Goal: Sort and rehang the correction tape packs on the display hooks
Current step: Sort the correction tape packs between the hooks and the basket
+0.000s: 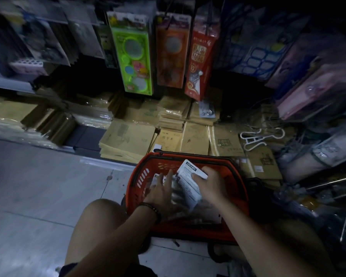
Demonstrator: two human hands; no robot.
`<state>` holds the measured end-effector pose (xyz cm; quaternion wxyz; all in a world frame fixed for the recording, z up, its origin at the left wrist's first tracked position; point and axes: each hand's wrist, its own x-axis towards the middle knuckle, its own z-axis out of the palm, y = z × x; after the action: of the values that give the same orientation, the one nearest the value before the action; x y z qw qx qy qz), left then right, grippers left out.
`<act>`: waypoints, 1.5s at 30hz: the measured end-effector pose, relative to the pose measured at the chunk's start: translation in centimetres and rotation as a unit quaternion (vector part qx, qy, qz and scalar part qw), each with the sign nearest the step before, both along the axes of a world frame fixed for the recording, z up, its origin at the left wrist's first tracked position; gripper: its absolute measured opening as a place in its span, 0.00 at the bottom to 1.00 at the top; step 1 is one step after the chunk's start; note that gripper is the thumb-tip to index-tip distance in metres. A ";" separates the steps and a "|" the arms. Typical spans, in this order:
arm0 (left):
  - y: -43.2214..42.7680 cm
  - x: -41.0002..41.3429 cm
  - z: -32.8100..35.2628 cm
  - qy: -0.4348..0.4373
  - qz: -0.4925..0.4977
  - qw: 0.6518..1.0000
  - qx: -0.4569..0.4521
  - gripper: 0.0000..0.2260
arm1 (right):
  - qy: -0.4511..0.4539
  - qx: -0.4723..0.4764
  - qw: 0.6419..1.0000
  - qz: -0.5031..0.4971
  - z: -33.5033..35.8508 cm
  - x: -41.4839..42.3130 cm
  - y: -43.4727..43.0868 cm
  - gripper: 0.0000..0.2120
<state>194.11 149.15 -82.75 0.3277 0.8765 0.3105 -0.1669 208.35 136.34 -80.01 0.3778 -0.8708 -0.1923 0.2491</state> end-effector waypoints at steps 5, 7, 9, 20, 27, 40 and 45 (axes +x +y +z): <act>-3.6 -1.1 2.3 -0.094 0.023 0.995 0.003 0.60 | 0.095 0.070 0.988 -0.101 4.2 -1.3 0.2 0.04; -4.6 -1.5 3.2 -0.127 0.015 0.991 0.034 0.56 | 0.175 0.103 0.970 -0.131 6.4 -2.0 0.3 0.05; -5.2 -1.7 4.2 -0.179 0.030 0.982 0.053 0.51 | 0.239 0.126 0.953 -0.138 8.6 -2.5 0.3 0.07; -3.7 0.6 12.4 -0.409 0.194 0.878 -0.157 0.18 | 0.223 0.173 0.959 0.000 18.5 -1.5 -1.0 0.24; -2.0 2.9 20.1 -0.452 0.201 0.824 -0.278 0.17 | -0.167 0.186 0.952 0.176 20.2 1.5 -3.8 0.27; -0.7 8.9 36.2 -0.492 0.095 0.786 -0.362 0.25 | -0.451 0.119 0.859 0.212 32.2 5.7 -5.5 0.45; 0.1 11.2 42.1 -0.478 0.085 0.771 -0.412 0.20 | -0.483 0.134 0.853 0.146 37.9 8.6 -6.0 0.45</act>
<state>205.35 149.21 -40.62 0.7762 0.5944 0.0889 0.1907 216.98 130.35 -42.12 0.3098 -0.7840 -0.5072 -0.1790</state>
